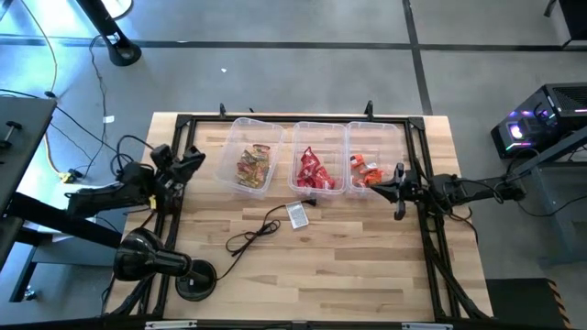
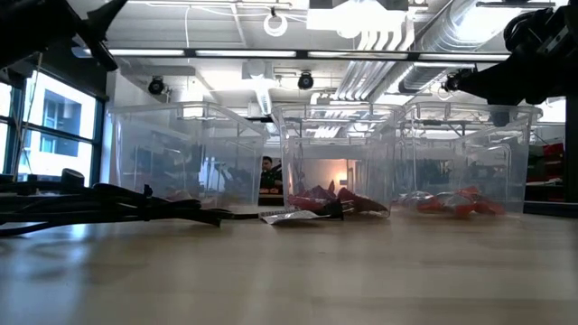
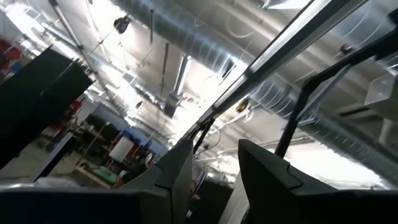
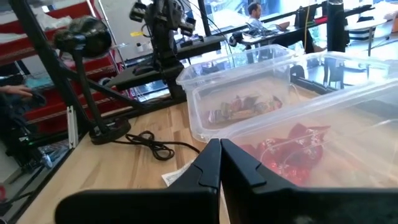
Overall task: Sort candy
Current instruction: Return to Home Position
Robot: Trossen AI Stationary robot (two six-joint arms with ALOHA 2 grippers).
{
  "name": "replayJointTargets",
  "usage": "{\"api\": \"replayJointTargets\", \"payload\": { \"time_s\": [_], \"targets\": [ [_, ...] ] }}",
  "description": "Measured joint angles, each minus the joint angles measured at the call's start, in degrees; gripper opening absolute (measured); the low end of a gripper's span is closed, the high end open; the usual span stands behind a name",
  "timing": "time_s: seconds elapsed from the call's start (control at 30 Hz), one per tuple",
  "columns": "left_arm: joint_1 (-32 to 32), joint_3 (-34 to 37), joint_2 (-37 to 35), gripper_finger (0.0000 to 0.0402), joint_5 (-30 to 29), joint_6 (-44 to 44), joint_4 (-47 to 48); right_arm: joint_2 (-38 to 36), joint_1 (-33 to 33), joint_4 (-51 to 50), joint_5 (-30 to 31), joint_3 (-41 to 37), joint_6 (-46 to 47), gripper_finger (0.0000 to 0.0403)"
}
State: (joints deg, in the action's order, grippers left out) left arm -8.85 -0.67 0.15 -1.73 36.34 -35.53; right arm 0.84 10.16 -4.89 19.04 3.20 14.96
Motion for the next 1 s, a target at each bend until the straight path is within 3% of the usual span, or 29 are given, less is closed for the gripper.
{"api": "replayJointTargets", "payload": {
  "time_s": [0.3,0.67,1.0],
  "targets": [
    [0.39,0.04,0.04,0.0120,-0.38,-0.03,7.18,-0.81,0.88,0.02,-0.54,0.00,0.00,0.0000],
    [0.45,-0.13,0.01,0.0120,-0.32,-0.08,34.85,-0.41,0.86,0.01,-0.45,0.00,0.00,0.0000],
    [0.69,-0.06,0.21,0.0120,-0.45,-0.01,34.55,-0.46,0.86,0.01,-0.40,0.00,0.00,0.0000]
  ]
}}
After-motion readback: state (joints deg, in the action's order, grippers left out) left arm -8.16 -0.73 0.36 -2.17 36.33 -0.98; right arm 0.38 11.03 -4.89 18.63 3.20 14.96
